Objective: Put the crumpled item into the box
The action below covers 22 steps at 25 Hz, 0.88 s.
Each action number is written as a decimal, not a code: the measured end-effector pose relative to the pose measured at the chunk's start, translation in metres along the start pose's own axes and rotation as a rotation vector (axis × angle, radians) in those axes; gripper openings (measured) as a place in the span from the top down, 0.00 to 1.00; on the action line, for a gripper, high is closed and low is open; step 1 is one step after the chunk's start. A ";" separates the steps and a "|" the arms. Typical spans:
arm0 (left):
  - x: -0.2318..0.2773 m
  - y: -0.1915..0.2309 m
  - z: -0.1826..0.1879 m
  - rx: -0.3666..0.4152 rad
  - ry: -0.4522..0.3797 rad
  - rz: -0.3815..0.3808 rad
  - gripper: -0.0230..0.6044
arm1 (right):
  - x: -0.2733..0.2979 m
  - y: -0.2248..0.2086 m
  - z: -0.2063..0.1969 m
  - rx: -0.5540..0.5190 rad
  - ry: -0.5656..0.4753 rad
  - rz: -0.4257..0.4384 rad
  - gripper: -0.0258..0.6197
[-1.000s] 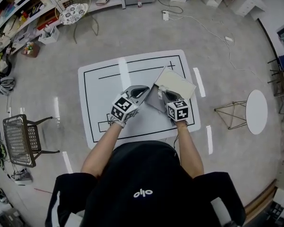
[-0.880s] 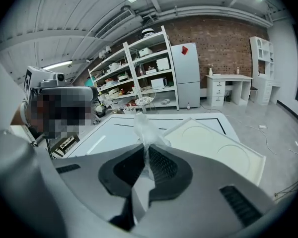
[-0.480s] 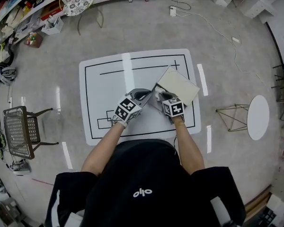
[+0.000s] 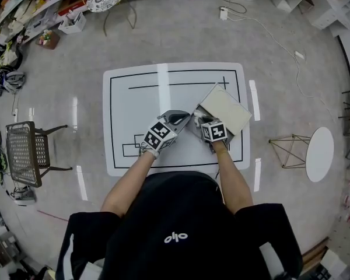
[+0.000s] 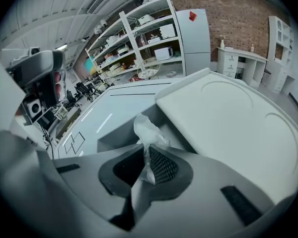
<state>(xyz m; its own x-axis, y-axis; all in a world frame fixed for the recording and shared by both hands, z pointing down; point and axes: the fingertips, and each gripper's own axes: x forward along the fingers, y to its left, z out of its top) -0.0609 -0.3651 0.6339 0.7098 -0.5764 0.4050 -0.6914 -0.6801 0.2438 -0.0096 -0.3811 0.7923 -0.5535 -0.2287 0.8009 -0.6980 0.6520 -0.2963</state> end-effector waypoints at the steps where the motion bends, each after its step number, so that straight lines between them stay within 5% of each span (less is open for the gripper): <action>1: -0.001 0.001 -0.001 -0.002 0.000 0.001 0.95 | 0.003 0.000 0.000 0.016 0.000 0.012 0.91; 22: -0.013 -0.004 0.014 0.019 -0.052 0.012 0.95 | -0.037 0.009 0.011 0.061 -0.075 -0.029 0.77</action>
<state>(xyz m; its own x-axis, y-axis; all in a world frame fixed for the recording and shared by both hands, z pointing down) -0.0652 -0.3614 0.6154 0.7077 -0.6071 0.3613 -0.6977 -0.6810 0.2222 -0.0004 -0.3754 0.7543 -0.5640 -0.3018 0.7686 -0.7392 0.5995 -0.3070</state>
